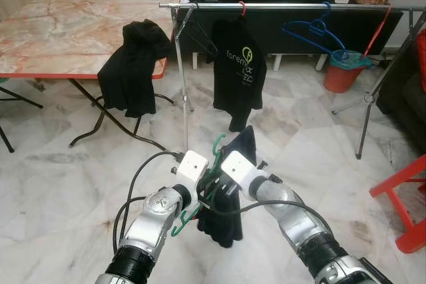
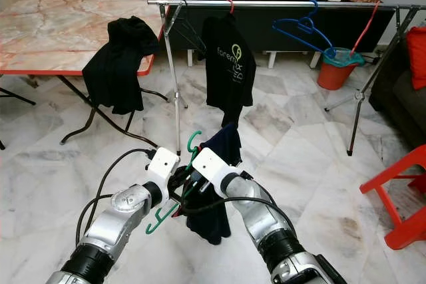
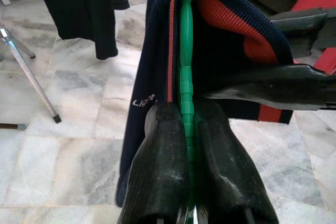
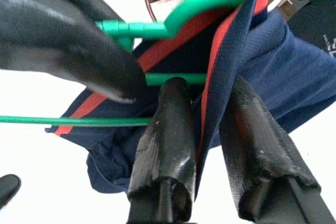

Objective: Hang hanger

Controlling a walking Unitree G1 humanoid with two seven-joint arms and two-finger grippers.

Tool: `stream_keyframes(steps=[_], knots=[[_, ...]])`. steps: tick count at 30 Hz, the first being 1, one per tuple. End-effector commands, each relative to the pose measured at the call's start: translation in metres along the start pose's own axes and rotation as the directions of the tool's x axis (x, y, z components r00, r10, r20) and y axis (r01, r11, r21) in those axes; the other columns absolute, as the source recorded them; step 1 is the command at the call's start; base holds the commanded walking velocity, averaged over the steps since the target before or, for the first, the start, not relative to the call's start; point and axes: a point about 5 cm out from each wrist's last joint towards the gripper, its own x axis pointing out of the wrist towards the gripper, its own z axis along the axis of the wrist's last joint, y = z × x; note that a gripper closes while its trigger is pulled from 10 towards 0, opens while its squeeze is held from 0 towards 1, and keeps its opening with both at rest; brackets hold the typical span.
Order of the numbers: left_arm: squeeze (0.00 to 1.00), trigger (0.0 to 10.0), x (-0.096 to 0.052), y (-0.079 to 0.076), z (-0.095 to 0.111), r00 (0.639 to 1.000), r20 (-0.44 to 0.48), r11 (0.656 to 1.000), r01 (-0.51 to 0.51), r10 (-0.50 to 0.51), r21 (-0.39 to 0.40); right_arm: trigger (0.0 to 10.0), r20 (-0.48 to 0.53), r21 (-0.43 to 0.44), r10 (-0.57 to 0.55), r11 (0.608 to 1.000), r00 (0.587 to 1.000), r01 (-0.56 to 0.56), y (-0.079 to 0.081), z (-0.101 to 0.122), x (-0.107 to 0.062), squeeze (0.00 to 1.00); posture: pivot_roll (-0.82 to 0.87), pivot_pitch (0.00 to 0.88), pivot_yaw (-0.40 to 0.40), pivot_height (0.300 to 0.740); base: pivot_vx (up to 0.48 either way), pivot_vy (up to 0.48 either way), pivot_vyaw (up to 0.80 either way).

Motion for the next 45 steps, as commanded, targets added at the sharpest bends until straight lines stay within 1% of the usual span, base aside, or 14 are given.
stream_keyframes(steps=[1, 12, 17, 20, 24, 25, 27, 29, 31, 35, 38, 40, 42, 45], knots=[[0.0, 10.0, 0.0, 0.003, 0.013, 0.997, 0.071, 1.0, -0.001, 0.001, 0.0, 10.0, 0.002, -0.011, 0.01, 1.0, 1.0, -0.01, 0.002, 0.001, -0.003, 1.0, -0.09, 0.0, -0.039, 0.74, 0.0, 0.0, 0.0], [0.0, 10.0, 0.001, 0.012, 0.016, 0.994, 0.088, 0.998, -0.063, 0.064, -0.007, 10.0, -0.023, -0.009, 0.015, 1.0, 1.0, -0.015, 0.005, -0.007, -0.013, 1.0, -0.1, 0.0, -0.046, 0.74, 0.0, 0.0, 0.0], [0.0, 10.0, -0.001, 0.018, 0.015, 0.991, 0.091, 0.995, -0.096, 0.097, -0.02, 10.0, -0.037, 0.004, 0.018, 1.0, 0.999, -0.018, 0.007, -0.012, -0.024, 1.0, -0.1, 0.0, -0.048, 0.74, 0.0, 0.0, 0.0], [0.0, 10.0, -0.004, 0.021, 0.011, 0.994, 0.075, 0.997, -0.082, 0.082, -0.006, 10.0, -0.057, 0.001, 0.008, 1.0, 0.998, -0.008, 0.0, -0.018, -0.035, 1.0, -0.1, 0.0, -0.047, 0.74, 0.0, 0.0, 0.0], [0.0, 10.0, -0.006, 0.023, 0.008, 0.996, 0.062, 0.998, -0.069, 0.068, 0.008, 10.0, -0.065, -0.013, 0.0, 1.0, 0.998, -0.001, -0.005, -0.021, -0.042, 1.0, -0.11, 0.0, -0.045, 0.74, 0.0, 0.0, 0.0], [0.0, 10.0, -0.008, 0.023, 0.007, 0.997, 0.056, 0.998, -0.054, 0.053, 0.02, 10.0, -0.06, -0.026, 0.008, 1.0, 0.998, -0.009, -0.008, -0.021, -0.046, 0.0, -0.11, 0.0, -0.041, 0.74, 0.0, 0.0, 0.0], [0.0, 10.0, -0.012, 0.023, 0.004, 0.999, 0.037, 0.999, -0.011, 0.009, 0.05, 10.0, -0.059, -0.059, 0.005, 0.998, 0.998, -0.009, -0.024, -0.022, -0.058, 0.0, -0.12, 0.0, -0.04, 0.74, 0.0, 0.0, 0.0], [0.0, 10.0, -0.013, 0.023, 0.002, 1.0, 0.027, 0.998, 0.008, -0.01, 0.059, 10.0, -0.055, -0.068, -0.011, 0.998, 0.998, 0.007, -0.034, -0.021, -0.064, 0.0, -0.12, 0.0, -0.04, 0.74, 0.0, 0.0, 0.0], [0.0, 10.0, -0.015, 0.022, -0.001, 0.998, 0.011, 0.995, 0.055, -0.056, 0.081, 10.0, -0.013, -0.07, -0.014, 0.997, 1.0, 0.013, -0.049, -0.016, -0.071, 0.0, -0.12, 0.0, -0.039, 0.74, 0.0, 0.0, 0.0], [0.0, 10.0, -0.015, 0.019, -0.003, 0.996, -0.006, 0.992, 0.093, -0.093, 0.091, 10.0, 0.017, -0.081, -0.008, 0.997, 1.0, 0.009, -0.059, -0.012, -0.075, 0.0, -0.13, 0.0, -0.036, 0.74, 0.0, 0.0, 0.0], [0.0, 10.0, -0.017, 0.014, -0.008, 0.982, -0.05, 0.975, 0.189, -0.185, 0.118, 10.0, 0.053, -0.084, 0.036, 0.996, 0.998, -0.031, -0.076, -0.009, -0.084, 0.0, -0.13, 0.0, -0.036, 0.74, 0.0, 0.0, 0.0], [0.0, 10.0, -0.019, 0.011, -0.009, 0.966, -0.072, 0.958, 0.256, -0.249, 0.126, 10.0, 0.077, -0.084, 0.116, 0.99, 0.99, -0.109, -0.082, -0.007, -0.089, 0.0, -0.13, 0.0, -0.035, 0.74, 0.0, 0.0, 0.0], [0.0, 10.0, -0.02, 0.01, -0.009, 0.959, -0.077, 0.951, 0.28, -0.272, 0.131, 10.0, 0.083, -0.082, 0.143, 0.987, 0.986, -0.137, -0.082, -0.007, -0.09, 0.0, -0.13, 0.0, -0.035, 0.74, 0.0, 0.0, 0.0], [0.0, 10.0, -0.023, 0.005, -0.009, 0.931, -0.095, 0.92, 0.364, -0.353, 0.145, 10.0, 0.098, -0.085, 0.246, 0.967, 0.964, -0.239, -0.08, -0.009, -0.091, 0.0, -0.12, 0.0, -0.037, 0.74, 0.0, 0.0, 0.0]])
